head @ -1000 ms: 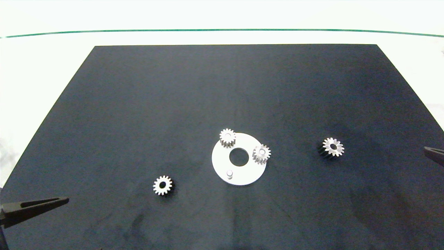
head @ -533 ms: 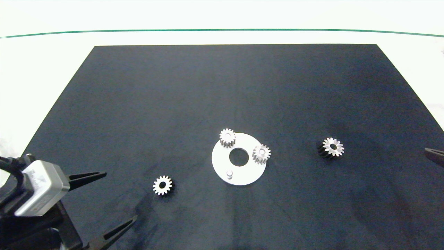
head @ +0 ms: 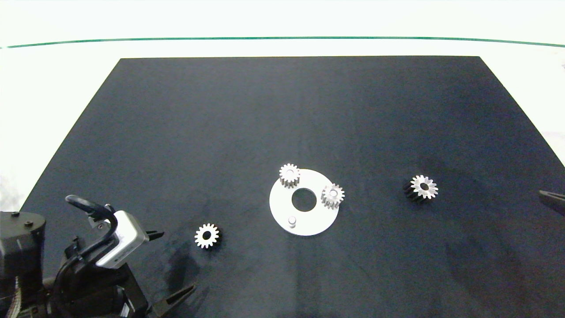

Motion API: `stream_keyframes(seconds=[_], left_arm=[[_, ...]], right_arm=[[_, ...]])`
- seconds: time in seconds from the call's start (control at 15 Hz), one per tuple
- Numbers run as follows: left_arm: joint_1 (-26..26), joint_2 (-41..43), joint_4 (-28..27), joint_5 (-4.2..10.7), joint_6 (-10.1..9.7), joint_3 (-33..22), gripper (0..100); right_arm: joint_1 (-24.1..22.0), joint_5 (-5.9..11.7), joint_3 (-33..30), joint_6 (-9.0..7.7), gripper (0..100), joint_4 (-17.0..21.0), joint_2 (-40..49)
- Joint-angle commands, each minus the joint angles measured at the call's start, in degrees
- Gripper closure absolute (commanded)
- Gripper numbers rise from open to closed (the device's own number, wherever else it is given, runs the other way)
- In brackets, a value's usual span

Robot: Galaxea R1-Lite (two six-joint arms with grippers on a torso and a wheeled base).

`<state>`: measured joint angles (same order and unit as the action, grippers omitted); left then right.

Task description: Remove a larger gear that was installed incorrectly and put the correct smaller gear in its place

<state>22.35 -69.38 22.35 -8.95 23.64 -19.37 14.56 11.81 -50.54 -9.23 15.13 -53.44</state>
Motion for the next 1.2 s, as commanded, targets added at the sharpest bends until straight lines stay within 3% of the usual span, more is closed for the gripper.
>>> stream_keyframes(seconds=[0.07,0.2,0.33,0.53,0.73,1.2], left_arm=[[0.2,-5.2,3.9,0.07,0.09,-0.5,0],[0.4,-7.6,7.9,0.42,0.09,-0.5,0],[2.0,-9.0,9.6,1.83,0.09,-0.5,0],[3.2,-10.9,10.8,2.71,-0.17,-0.6,0],[3.2,-12.8,13.3,3.06,-0.17,-0.8,0],[3.2,-15.3,14.1,3.76,-0.17,-1.9,0]], right_arm=[[0.0,-0.3,0.1,0.44,0,0.1,-0.3],[0.0,-0.39,0.1,0.44,0,0.1,-0.3],[0.0,-0.39,0.1,0.79,0,0.1,-0.3],[-0.1,-0.39,0.1,0.88,0,0.1,0.1],[-0.1,-1.18,0.6,2.11,0,0.1,0.1],[-0.2,-1.71,0.8,2.11,0,0.0,0.2]])
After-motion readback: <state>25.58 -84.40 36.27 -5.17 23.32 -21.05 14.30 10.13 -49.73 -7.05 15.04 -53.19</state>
